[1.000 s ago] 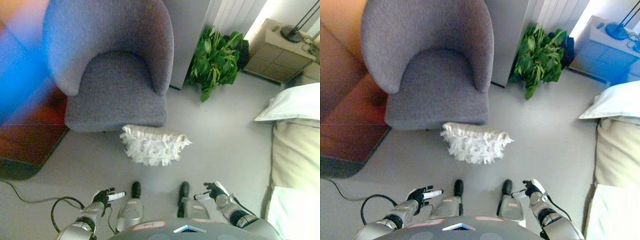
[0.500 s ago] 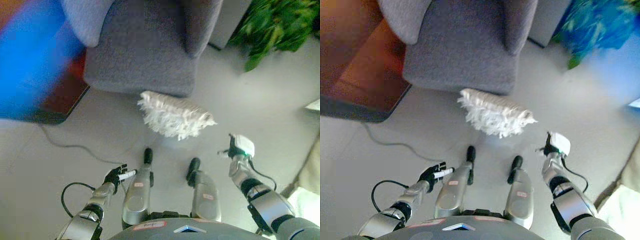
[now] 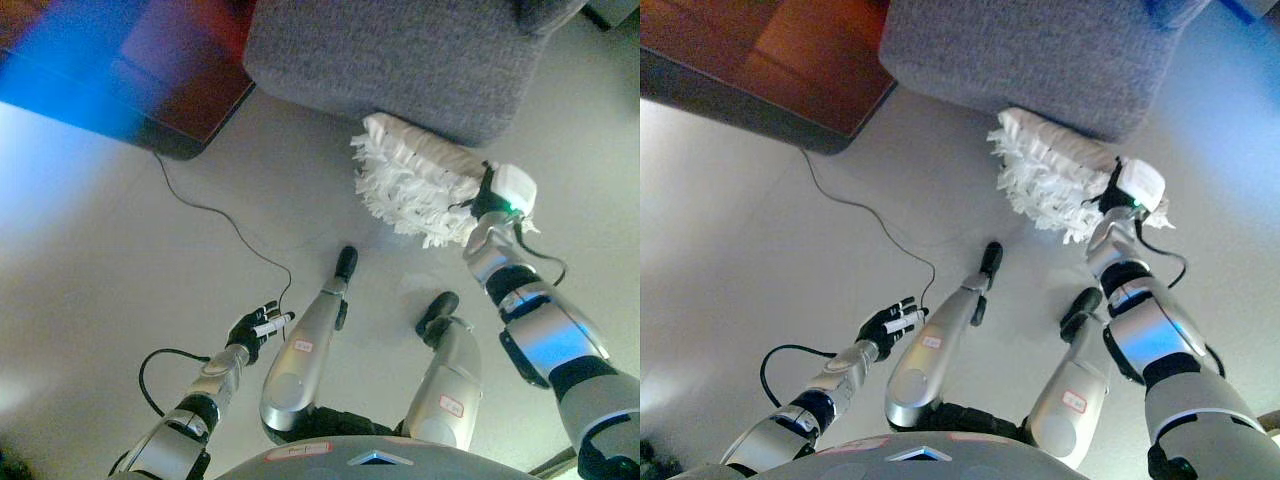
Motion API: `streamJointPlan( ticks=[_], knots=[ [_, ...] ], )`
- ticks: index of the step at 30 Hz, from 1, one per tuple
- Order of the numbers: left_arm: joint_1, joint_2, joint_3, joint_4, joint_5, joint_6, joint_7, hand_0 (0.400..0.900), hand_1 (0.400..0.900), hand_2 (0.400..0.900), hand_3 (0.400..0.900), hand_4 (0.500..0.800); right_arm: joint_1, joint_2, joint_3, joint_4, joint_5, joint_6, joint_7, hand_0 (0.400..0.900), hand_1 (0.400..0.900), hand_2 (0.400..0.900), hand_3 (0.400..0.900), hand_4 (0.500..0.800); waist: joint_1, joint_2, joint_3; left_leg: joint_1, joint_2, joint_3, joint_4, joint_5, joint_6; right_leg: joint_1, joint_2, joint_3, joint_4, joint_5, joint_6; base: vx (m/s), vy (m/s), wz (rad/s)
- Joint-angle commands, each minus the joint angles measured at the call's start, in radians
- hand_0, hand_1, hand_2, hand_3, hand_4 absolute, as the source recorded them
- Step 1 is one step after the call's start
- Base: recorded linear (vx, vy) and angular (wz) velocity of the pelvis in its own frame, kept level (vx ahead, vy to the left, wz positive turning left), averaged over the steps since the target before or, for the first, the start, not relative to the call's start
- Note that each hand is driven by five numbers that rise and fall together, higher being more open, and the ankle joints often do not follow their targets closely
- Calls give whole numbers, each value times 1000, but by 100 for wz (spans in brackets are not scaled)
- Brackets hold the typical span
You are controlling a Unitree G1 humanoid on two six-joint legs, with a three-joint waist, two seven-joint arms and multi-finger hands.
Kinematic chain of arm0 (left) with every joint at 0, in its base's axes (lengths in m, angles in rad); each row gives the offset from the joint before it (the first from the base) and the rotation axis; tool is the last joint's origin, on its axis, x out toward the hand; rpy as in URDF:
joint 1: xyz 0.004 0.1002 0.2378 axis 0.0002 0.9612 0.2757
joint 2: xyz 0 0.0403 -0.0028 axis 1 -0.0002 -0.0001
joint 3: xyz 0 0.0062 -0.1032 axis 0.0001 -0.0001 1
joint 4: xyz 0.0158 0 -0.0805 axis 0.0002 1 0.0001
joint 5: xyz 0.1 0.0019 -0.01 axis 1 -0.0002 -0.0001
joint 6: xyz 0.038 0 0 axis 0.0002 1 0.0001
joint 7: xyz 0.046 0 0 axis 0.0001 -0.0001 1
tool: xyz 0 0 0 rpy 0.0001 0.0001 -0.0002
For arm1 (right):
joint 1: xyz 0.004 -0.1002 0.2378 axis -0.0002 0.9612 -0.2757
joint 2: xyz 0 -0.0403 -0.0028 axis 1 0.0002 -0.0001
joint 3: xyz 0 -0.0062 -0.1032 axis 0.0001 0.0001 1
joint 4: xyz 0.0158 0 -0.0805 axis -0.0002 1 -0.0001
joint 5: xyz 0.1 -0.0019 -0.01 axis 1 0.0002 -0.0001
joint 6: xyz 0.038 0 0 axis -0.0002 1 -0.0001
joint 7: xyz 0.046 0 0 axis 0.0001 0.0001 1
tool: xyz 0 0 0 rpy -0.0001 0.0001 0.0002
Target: Pick up the pillow and put it on the sofa.
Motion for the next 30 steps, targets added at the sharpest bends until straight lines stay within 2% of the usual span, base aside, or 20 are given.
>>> streamJointPlan(
  ticks=[1,3,6,9,17,23,30],
  knots=[
    [91,43,42,-15,-46,-30,-8,900,900,900,900,800,-60,-120,30,-27,16,30,-64,900,900,900,900,800,7,31,-6,-40,9,13,133,-129,47,-32,14,21,-49,74,26,2,36,-8],
    [123,42,47,-32,-58,-47,-17,900,900,900,900,800,-95,-142,21,-28,10,38,-91,900,900,900,900,800,8,45,0,-71,7,15,165,-136,52,-62,18,39,-15,58,20,6,58,-11],
    [150,43,50,-54,-70,-54,-27,900,900,900,900,800,-123,-161,21,-28,-10,33,-61,900,900,900,900,800,8,56,4,-95,6,19,188,-141,56,-86,23,55,7,47,17,14,59,-9],
    [186,50,65,-88,-111,-70,-49,900,900,900,900,800,-166,-197,43,-25,-28,40,20,900,900,900,900,800,11,73,10,-124,6,28,212,-142,58,-116,28,71,33,35,12,5,71,-9],
    [250,69,118,-161,-200,-85,-107,900,900,900,900,800,-224,-247,76,-2,-37,41,118,900,900,900,900,800,29,98,32,-202,-4,32,297,-162,71,-190,25,95,131,-1,-4,-14,26,-2],
    [291,93,168,-222,-280,-92,-166,900,900,900,900,800,-286,-298,119,-2,-37,29,219,900,900,900,900,800,36,124,50,-316,-18,42,459,-216,79,-300,12,139,278,-49,-27,-53,16,8],
    [344,126,231,-281,-315,-103,-224,900,900,900,900,800,-371,-349,217,-36,-127,44,350,900,900,900,900,800,46,133,61,-436,-31,49,645,-284,87,-413,15,178,430,-102,-50,-31,-7,5]
  ],
)
